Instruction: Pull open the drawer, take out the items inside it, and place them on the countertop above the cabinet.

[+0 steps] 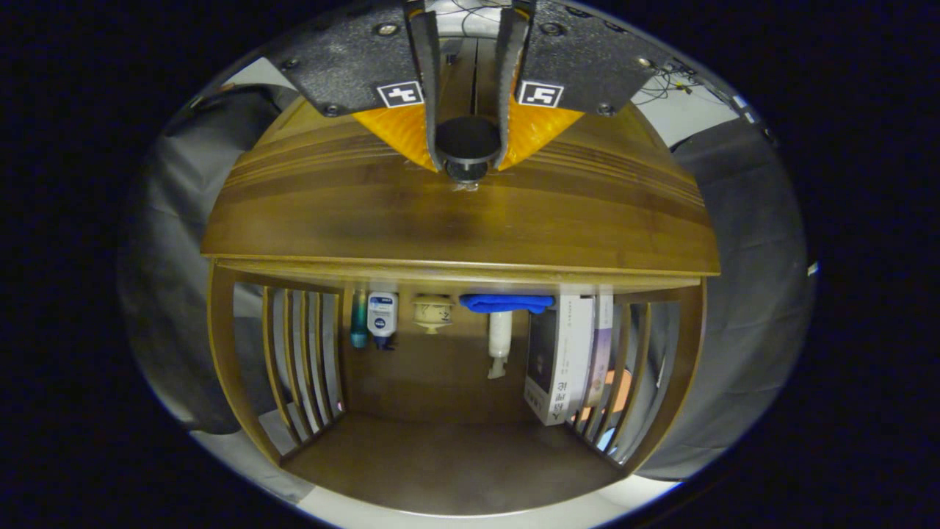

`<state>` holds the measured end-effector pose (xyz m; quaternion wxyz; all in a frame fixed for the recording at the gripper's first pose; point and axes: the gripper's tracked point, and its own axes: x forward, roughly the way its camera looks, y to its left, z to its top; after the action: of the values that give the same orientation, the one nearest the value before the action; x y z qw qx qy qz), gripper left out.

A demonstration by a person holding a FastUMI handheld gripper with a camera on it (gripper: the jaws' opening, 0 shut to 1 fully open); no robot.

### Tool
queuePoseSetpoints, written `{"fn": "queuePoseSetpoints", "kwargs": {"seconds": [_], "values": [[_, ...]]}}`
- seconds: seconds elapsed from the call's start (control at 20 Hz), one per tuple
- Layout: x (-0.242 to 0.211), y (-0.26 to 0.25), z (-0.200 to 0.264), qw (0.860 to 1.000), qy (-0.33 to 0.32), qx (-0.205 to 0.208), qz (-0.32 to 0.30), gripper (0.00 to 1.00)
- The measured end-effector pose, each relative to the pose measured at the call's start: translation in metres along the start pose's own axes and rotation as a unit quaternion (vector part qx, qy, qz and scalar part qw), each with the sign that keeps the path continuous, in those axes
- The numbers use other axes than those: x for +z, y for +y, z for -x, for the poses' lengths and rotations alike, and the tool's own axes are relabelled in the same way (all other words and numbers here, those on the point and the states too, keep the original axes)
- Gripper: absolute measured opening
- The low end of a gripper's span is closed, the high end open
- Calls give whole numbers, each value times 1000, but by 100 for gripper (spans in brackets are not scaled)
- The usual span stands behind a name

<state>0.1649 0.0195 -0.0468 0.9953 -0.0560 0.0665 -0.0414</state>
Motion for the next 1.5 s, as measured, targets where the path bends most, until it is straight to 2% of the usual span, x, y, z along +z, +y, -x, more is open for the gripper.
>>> {"fn": "queuePoseSetpoints", "kwargs": {"seconds": [0.65, 0.9, 1.2, 1.35, 1.5], "values": [[-23, 0, 100, 999, 2, 19, -26, 33], [-29, 0, 124, 999, 8, 21, -35, 33], [-40, 0, 126, 999, 8, 22, -29, 34], [-31, -4, 130, 1000, -7, 14, -24, 53], [-2, -4, 146, 998, -61, 12, 5, 73]]}}
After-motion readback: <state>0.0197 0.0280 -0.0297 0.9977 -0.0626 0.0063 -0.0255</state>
